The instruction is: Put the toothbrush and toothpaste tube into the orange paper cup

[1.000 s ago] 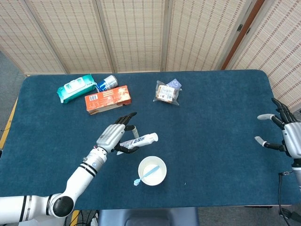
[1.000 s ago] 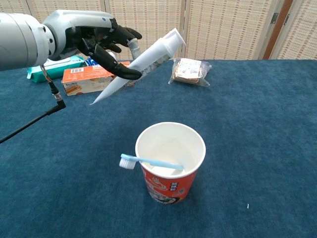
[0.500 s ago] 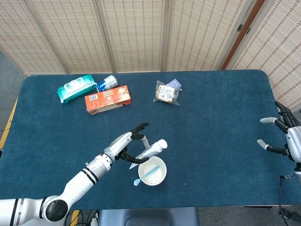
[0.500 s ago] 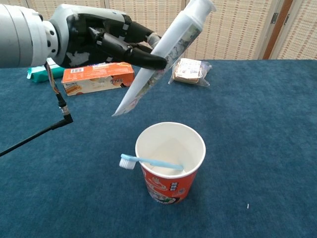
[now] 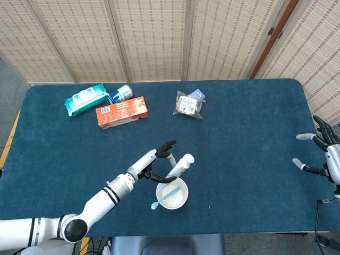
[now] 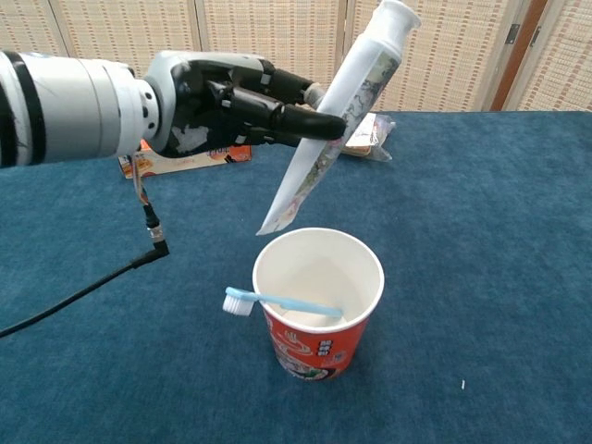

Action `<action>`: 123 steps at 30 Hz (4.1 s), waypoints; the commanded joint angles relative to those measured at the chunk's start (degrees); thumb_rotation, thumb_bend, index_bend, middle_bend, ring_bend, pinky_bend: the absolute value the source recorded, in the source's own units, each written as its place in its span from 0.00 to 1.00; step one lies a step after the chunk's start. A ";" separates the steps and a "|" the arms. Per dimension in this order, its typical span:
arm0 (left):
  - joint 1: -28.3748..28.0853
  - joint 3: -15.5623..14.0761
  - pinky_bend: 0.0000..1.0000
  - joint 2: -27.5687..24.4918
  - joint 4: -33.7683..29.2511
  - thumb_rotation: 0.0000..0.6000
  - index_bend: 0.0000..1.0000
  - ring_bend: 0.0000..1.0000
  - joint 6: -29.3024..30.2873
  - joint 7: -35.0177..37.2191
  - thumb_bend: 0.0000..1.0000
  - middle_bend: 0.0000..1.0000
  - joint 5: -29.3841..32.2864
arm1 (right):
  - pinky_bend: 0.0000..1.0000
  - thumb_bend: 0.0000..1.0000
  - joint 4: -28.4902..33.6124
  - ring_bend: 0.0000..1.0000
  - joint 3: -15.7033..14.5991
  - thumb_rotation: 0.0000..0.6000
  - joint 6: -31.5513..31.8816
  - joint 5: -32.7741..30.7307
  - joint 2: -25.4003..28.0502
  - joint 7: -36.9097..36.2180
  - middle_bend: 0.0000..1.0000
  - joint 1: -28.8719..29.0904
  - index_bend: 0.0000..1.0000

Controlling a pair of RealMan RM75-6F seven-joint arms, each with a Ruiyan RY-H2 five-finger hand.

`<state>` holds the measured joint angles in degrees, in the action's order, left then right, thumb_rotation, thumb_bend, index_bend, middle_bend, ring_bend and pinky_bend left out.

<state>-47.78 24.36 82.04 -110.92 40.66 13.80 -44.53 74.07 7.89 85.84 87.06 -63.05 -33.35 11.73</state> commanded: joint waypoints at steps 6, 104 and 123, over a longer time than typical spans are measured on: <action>-0.35 0.03 0.00 4.03 3.04 1.00 0.60 0.00 1.47 3.82 0.27 0.00 -2.80 | 0.20 0.09 -2.12 0.00 -0.14 1.00 0.28 -0.48 -0.74 -2.02 0.01 -0.72 0.38; 6.78 -13.33 0.00 17.79 22.50 1.00 0.37 0.00 6.04 21.92 0.27 0.00 -31.05 | 0.20 0.09 -6.17 0.00 -0.57 1.00 0.30 0.06 -3.20 -5.80 0.01 -1.48 0.38; 6.72 -13.08 0.00 16.16 20.49 1.00 0.15 0.00 6.66 19.74 0.27 0.00 -30.48 | 0.20 0.09 -6.37 0.00 -0.51 1.00 0.13 0.17 -3.30 -6.05 0.01 -1.17 0.38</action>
<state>-41.06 11.26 98.37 -90.26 47.26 33.73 -75.06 67.69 7.38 85.96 87.23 -66.35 -39.40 10.56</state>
